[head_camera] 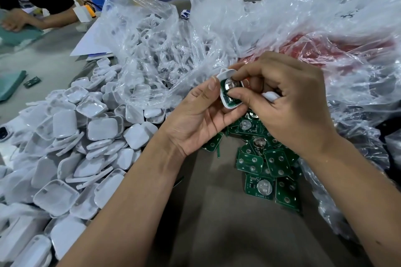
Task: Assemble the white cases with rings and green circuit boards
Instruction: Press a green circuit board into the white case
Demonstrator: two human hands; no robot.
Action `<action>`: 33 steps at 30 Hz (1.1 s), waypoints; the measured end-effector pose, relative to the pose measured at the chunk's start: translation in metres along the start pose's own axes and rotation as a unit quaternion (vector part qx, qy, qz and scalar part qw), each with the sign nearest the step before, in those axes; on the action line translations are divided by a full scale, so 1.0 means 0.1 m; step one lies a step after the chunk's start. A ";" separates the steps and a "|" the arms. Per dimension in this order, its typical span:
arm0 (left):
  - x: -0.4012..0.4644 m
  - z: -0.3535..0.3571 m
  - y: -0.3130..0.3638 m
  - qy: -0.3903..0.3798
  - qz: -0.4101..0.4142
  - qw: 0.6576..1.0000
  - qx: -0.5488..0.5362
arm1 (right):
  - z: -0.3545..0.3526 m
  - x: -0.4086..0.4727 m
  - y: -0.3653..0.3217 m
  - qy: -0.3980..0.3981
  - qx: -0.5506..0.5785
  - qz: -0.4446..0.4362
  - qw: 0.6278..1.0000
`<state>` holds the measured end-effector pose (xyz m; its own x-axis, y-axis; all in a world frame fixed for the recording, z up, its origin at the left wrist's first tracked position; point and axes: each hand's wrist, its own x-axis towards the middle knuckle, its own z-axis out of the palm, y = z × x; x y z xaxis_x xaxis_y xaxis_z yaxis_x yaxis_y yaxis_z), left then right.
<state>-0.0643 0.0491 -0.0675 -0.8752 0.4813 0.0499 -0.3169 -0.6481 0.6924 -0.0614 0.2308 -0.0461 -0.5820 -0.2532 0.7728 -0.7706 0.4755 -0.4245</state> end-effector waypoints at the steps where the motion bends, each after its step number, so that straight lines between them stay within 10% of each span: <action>1: 0.00 0.00 0.00 -0.002 0.000 1.000 -0.001 | 0.00 0.00 -0.01 0.008 -0.001 -0.002 1.000; 33: -0.01 0.06 0.03 0.025 -0.024 0.999 0.024 | 0.01 0.03 -0.01 -0.067 0.020 0.052 0.996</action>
<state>-0.0624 0.0503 -0.0609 -0.8768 0.4805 -0.0199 -0.3428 -0.5954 0.7266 -0.0631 0.2291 -0.0438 -0.6865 -0.3168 0.6545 -0.7127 0.4719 -0.5190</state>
